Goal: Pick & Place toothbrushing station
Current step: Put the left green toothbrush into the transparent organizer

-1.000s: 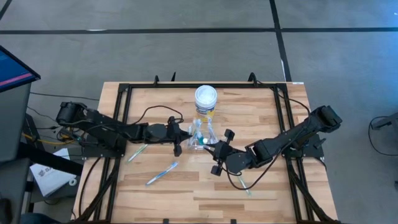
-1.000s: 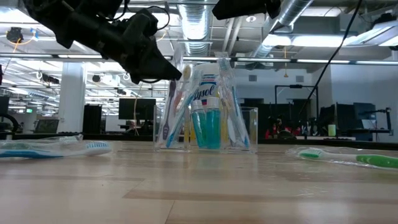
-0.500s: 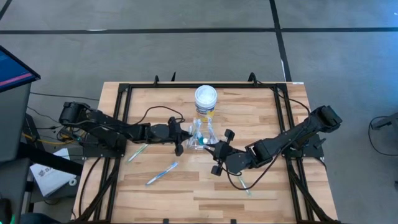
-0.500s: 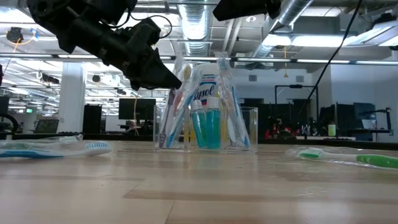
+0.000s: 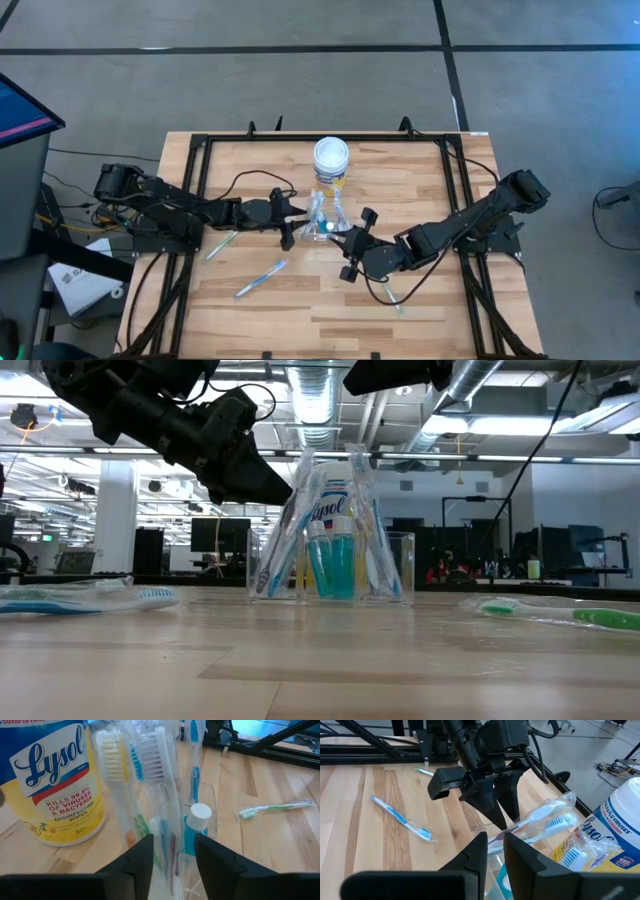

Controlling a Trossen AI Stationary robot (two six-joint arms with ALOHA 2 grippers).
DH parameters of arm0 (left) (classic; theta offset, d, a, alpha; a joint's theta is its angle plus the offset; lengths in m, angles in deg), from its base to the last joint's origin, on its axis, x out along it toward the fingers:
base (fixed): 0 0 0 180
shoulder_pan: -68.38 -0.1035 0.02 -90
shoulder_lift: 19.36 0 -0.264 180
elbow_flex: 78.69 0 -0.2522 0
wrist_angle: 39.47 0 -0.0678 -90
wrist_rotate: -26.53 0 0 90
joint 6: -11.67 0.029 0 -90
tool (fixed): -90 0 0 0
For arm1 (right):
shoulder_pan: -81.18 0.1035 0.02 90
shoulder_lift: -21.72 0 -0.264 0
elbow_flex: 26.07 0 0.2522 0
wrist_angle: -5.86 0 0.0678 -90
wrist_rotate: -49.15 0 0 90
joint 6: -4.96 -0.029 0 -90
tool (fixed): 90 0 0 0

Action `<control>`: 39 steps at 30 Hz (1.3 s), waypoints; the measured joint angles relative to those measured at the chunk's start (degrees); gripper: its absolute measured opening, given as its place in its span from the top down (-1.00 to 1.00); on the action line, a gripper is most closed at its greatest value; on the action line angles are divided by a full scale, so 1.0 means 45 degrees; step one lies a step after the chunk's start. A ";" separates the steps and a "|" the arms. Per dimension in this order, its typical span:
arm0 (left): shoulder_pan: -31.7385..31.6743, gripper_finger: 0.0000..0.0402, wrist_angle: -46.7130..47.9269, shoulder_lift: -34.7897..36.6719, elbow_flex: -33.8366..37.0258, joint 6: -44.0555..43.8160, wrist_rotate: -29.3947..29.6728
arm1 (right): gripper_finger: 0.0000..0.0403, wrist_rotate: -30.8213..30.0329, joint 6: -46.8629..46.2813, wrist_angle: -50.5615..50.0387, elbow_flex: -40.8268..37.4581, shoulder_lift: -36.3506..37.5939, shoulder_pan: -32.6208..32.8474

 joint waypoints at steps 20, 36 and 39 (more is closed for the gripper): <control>0.0336 0.32 0.8053 0.4540 -0.0005 -0.2100 -0.0080 | 0.73 0.0010 -0.0316 -0.0211 0.0000 0.0000 -0.0086; 0.0342 0.33 1.4249 0.4848 0.0005 -0.5748 -0.1220 | 0.73 0.0010 -0.0316 -0.0207 0.0000 0.0000 -0.0086; 0.0340 0.33 1.5022 0.4843 0.0005 -0.6239 -0.1730 | 0.73 0.0010 -0.0316 -0.0206 0.0000 0.0000 -0.0086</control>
